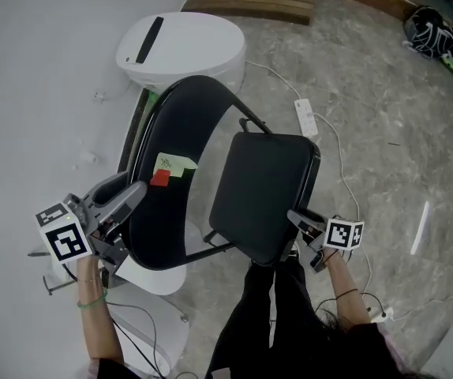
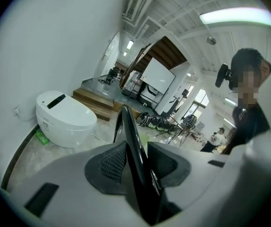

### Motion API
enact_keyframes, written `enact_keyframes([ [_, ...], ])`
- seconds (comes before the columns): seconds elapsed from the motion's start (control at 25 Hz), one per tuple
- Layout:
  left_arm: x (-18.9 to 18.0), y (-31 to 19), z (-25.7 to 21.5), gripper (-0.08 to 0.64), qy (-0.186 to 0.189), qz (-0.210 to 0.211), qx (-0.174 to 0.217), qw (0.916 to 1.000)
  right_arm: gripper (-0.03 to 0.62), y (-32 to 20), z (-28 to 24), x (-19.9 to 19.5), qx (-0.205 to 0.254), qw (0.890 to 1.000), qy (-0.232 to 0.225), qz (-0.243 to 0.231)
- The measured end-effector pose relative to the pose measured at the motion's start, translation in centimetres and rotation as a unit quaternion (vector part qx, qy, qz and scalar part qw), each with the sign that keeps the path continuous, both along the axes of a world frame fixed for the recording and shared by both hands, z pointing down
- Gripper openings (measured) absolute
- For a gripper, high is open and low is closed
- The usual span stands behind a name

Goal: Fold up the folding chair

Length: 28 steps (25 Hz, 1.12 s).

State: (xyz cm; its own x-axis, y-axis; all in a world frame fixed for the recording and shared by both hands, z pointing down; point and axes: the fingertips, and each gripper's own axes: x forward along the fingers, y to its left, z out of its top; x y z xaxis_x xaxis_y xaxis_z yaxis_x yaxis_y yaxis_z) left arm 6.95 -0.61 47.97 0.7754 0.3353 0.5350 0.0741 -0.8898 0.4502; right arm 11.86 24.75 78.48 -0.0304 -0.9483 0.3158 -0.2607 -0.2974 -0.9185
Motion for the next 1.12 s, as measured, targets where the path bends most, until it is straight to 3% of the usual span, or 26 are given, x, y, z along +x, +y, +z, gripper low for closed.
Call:
enact_keyframes([
  [0.08, -0.2, 0.6, -1.3, 0.135, 0.008, 0.010, -0.004, 0.9999, 0.212, -2.0, -2.4, -0.9, 0.006, 1.000, 0.021, -0.019],
  [0.28, 0.0, 1.6, -3.1, 0.135, -0.001, 0.018, 0.035, 0.9992, 0.193, -6.1, -6.0, -2.5, 0.008, 0.999, 0.035, -0.038],
  [0.84, -0.7, 3.7, -5.7, 0.130, 0.022, 0.023, -0.049, 0.9983, 0.172, -19.2, -11.1, -5.4, -0.047, 0.991, 0.078, -0.102],
  [1.12, -1.5, 2.2, -5.9, 0.126, 0.009, -0.014, -0.015, 0.9997, 0.170, -22.2, -11.5, -5.9, -0.077, 0.987, 0.071, -0.118],
])
